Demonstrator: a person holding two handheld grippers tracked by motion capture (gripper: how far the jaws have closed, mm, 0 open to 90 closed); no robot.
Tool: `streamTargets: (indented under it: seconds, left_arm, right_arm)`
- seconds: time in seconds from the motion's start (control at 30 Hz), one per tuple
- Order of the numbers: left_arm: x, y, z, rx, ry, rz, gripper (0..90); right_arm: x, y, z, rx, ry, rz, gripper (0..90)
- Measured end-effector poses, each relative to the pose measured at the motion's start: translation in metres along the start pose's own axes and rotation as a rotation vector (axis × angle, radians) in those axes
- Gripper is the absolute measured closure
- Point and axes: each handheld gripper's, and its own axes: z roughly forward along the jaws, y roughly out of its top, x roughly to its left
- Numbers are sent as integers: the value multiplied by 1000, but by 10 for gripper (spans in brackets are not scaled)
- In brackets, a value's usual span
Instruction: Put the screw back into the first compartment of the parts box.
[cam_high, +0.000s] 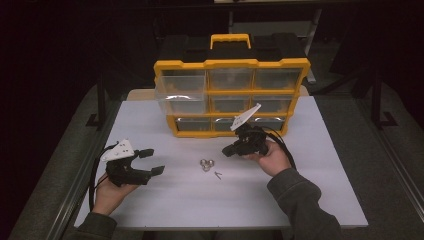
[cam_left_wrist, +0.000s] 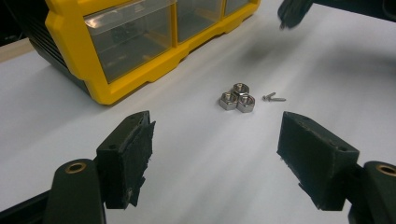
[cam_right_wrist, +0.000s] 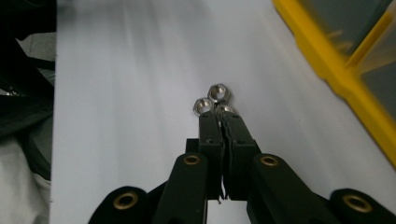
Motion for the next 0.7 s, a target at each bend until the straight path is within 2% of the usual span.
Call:
streamTargets:
  seconds: [0.2, 0.33, 0.37, 0.4, 0.43, 0.5, 0.67, 0.7]
  left_arm:
    - [0, 0, 0, -1, -2, -1, 257]
    - [-1, 0, 1, -5, -6, -9, 254]
    - [-1, -1, 1, 2, -4, -3, 253]
    - [-1, -1, 1, 2, -4, -3, 251]
    - [-1, -1, 1, 4, -5, -5, 251]
    - [-1, -1, 1, 10, -5, -2, 251]
    - [-1, -1, 1, 5, -5, -5, 249]
    - [0, -1, 1, 6, -5, -1, 249]
  right_arm:
    - [-3, 13, -21, -12, 12, 7, 865]
    - [-7, 24, -42, -51, 33, 8, 864]
    - [-9, 26, -46, -76, 43, 3, 864]
    - [-9, 26, -46, -76, 43, 3, 864]
    - [-11, 30, -53, -101, 46, 11, 864]
    - [-13, 34, -60, -118, 42, 12, 865]
    - [-14, 46, -74, -111, 32, 3, 865]
    - [-12, 54, -79, -96, 22, -5, 865]
